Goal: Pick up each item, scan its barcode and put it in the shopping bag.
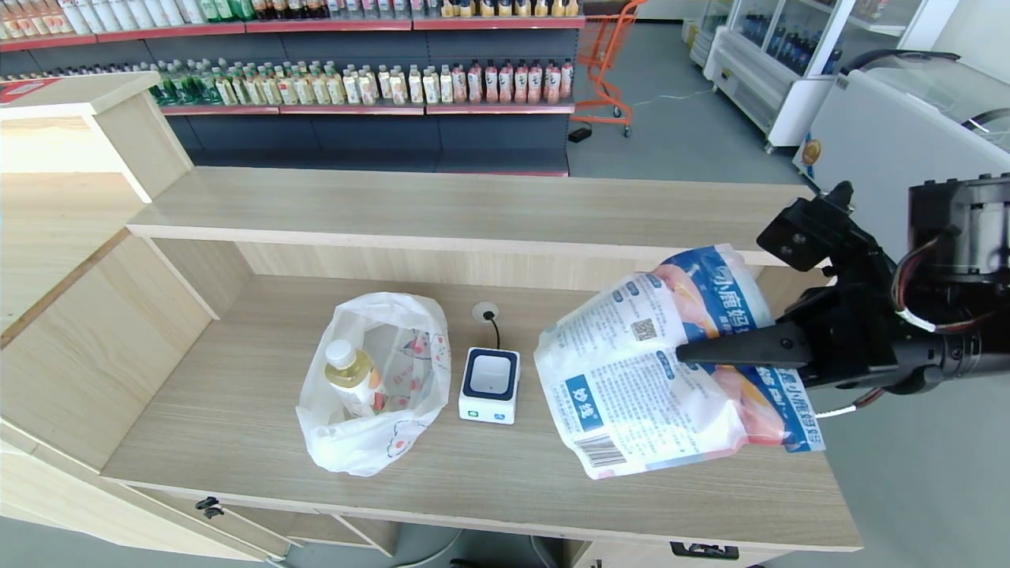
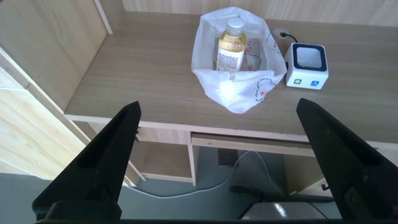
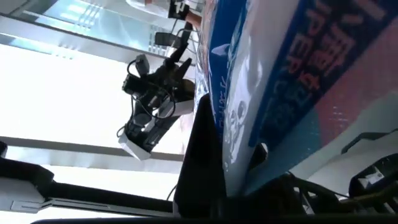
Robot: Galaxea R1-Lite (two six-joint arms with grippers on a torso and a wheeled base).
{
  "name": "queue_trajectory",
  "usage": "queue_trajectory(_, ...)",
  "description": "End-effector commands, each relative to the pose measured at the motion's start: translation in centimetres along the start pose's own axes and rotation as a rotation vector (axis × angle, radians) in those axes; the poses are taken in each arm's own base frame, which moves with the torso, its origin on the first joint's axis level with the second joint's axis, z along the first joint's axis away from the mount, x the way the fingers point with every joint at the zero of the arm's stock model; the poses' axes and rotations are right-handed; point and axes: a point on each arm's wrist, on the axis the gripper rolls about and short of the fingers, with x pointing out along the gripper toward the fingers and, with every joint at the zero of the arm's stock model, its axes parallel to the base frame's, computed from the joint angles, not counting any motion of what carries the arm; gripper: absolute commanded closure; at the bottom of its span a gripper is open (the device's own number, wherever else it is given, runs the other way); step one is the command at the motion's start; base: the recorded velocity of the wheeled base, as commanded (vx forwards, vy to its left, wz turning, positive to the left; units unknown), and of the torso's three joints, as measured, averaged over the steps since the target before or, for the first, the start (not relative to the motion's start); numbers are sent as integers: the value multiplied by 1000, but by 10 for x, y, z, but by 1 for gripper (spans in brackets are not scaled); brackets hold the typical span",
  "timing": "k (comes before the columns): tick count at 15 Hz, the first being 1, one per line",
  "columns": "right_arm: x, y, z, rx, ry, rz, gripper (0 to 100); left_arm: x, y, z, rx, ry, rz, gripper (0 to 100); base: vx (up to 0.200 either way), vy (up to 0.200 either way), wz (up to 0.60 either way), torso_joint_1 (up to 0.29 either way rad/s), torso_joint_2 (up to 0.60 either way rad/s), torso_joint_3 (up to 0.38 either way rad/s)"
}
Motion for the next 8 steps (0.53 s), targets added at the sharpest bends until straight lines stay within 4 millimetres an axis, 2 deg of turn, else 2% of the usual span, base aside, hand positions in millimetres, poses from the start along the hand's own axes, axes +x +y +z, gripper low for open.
queue_trajectory(1, 4, 4, 4, -16, 5, 15, 100, 0, 0, 0, 1, 0, 0, 0, 0, 0, 0, 0, 0, 0)
queue_trajectory(8, 11, 7, 1, -16, 29, 34, 100, 0, 0, 0, 0, 0, 0, 0, 0, 0, 0, 0, 0, 0)
